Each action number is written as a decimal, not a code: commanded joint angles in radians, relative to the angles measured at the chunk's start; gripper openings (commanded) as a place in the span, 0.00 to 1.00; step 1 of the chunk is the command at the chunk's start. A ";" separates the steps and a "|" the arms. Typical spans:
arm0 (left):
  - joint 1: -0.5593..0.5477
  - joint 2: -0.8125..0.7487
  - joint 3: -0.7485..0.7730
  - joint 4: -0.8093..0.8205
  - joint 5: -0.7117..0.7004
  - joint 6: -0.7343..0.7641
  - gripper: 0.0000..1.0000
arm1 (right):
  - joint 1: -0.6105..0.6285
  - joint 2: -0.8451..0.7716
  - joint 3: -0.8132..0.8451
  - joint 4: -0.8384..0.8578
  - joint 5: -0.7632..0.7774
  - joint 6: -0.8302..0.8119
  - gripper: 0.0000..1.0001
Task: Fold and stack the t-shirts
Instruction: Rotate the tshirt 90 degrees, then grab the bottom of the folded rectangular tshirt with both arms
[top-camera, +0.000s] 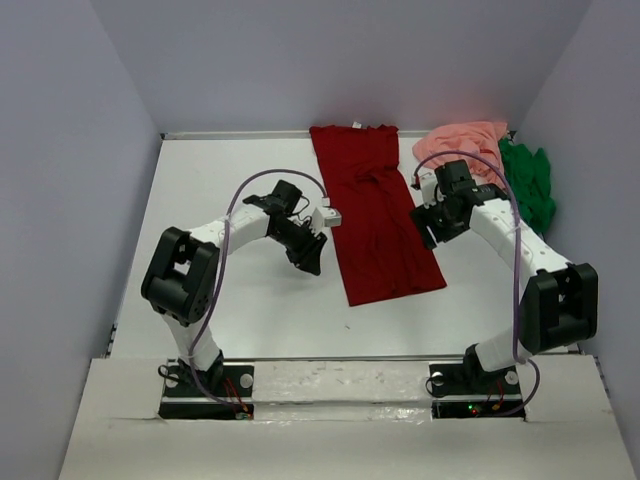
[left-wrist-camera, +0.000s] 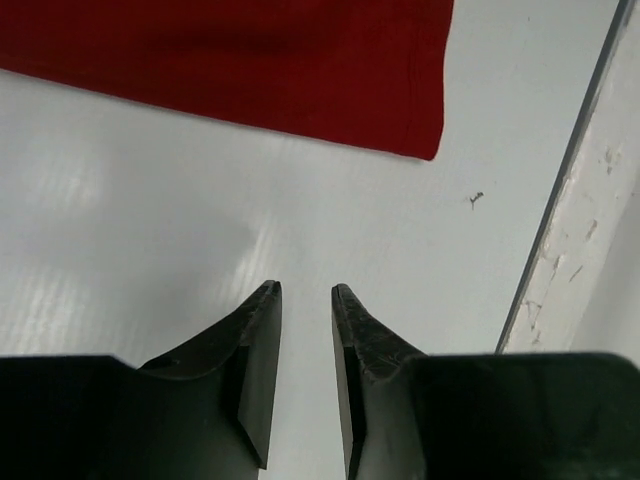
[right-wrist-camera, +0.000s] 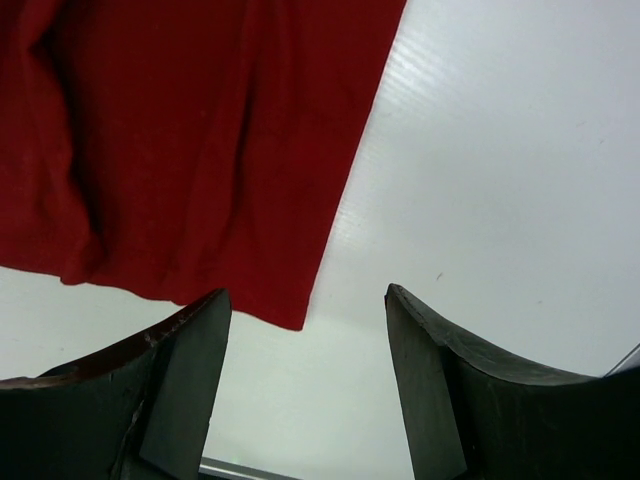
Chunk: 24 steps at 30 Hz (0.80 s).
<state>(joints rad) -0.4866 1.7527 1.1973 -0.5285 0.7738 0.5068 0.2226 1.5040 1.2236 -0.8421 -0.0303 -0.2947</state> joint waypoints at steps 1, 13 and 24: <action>-0.030 -0.028 -0.073 -0.052 0.058 0.032 0.36 | -0.005 -0.028 -0.039 -0.055 0.013 0.043 0.69; -0.145 -0.177 -0.215 0.173 -0.047 -0.132 0.51 | -0.005 -0.050 -0.122 -0.049 -0.011 0.074 0.69; -0.355 -0.151 -0.223 0.269 -0.219 -0.140 0.48 | -0.005 -0.079 -0.136 -0.038 0.076 0.057 0.69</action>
<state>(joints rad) -0.7498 1.6081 0.9764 -0.2935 0.6571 0.3325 0.2226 1.4639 1.0966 -0.8974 0.0048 -0.2356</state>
